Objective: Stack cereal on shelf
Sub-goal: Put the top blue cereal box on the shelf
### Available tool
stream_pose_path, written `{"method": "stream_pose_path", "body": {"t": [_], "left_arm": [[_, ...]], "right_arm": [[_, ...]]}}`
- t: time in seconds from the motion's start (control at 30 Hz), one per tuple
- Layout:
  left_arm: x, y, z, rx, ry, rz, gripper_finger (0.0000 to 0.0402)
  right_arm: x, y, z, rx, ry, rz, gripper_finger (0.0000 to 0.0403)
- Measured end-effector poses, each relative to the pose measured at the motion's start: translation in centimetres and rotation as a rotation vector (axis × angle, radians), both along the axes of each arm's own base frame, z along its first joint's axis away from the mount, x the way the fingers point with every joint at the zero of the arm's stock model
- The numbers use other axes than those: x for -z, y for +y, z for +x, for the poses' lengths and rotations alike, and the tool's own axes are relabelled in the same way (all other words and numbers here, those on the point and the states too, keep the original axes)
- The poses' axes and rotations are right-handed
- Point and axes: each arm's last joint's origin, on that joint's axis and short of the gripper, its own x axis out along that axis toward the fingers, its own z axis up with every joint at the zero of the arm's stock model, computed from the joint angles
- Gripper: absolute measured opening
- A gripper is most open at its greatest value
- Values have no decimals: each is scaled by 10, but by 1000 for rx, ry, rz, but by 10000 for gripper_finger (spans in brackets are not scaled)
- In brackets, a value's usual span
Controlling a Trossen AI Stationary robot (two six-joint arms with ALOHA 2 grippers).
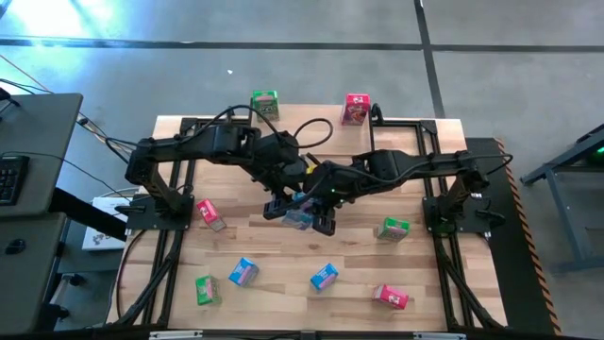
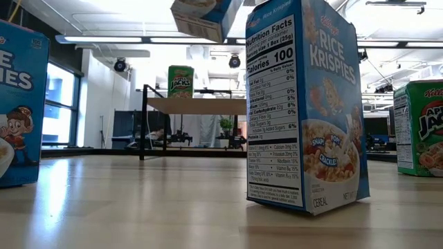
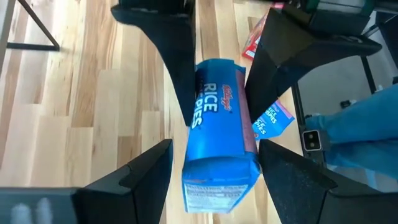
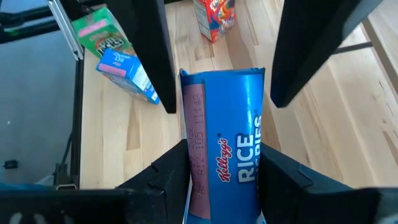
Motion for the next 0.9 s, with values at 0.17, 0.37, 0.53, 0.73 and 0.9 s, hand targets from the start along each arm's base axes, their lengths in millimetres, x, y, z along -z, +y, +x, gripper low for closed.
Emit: {"method": "stream_pose_path", "body": {"t": [0.17,0.37,0.53,0.73,0.9], "left_arm": [[0,0,0,2,1,3,230],[1,0,0,2,6,3,226],[1,0,0,3,8,4,216],[1,0,0,4,10,3,189],[1,0,0,5,10,3,172]], "right_arm": [[-1,0,-1,13,-6,13,149],[-2,0,0,19,-13,30,149],[-2,0,0,27,-16,37,149],[-2,0,0,27,-16,37,149],[-2,1,0,14,-14,49,149]]}}
